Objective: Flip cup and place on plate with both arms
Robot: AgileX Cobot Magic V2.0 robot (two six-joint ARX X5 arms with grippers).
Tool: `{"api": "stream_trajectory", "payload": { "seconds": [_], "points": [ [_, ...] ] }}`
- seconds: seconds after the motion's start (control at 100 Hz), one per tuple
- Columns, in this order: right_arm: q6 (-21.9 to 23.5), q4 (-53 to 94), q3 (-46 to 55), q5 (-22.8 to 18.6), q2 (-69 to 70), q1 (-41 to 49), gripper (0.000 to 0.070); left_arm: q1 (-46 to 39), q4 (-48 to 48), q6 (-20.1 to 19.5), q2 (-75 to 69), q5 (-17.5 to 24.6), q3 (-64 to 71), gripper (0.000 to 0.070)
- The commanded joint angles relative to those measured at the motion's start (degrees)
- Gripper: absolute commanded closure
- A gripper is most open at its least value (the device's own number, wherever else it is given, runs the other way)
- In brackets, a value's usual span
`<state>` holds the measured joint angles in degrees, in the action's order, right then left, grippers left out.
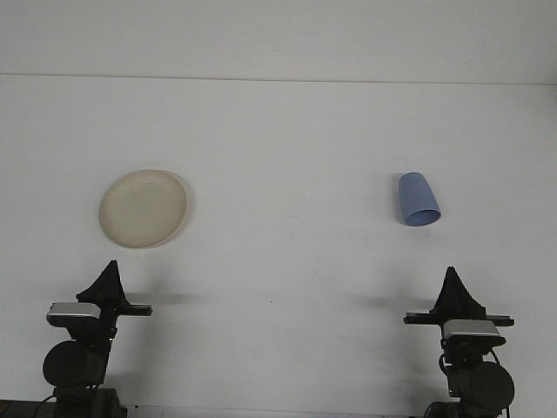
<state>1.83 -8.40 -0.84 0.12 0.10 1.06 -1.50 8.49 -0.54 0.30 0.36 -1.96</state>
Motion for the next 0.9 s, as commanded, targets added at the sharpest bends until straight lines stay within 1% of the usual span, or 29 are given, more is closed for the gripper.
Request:
{"api": "stream_trajectory", "payload": {
  "seconds": [0.0,0.27,0.45,0.67,0.89],
  "points": [
    [0.26,-0.59,0.13,0.04,-0.02,-0.04,0.0700,-0.09,0.59,0.11,-0.11,0.09,1.14,0.0689],
    [0.24,-1.01,-0.09,-0.09,-0.02,0.00,0.0700,-0.09,0.59,0.13,-0.11,0.09,1.14,0.0689],
    [0.24,1.05,-3.58,-0.11,-0.02,0.00,0.0700,-0.09,0.59,0.13,-0.11,0.09,1.14,0.0689],
    [-0.15,12.96,-13.42,-0.09,1.03,0.00,0.0700,-0.09,0.59,0.13,-0.11,0.09,1.14,0.0689],
    [-0.20,25.77,-25.99,-0.09,7.48,0.00,0.0700,-0.09,0.59,0.11,-0.11,0.09,1.14,0.0688]
  ]
}}
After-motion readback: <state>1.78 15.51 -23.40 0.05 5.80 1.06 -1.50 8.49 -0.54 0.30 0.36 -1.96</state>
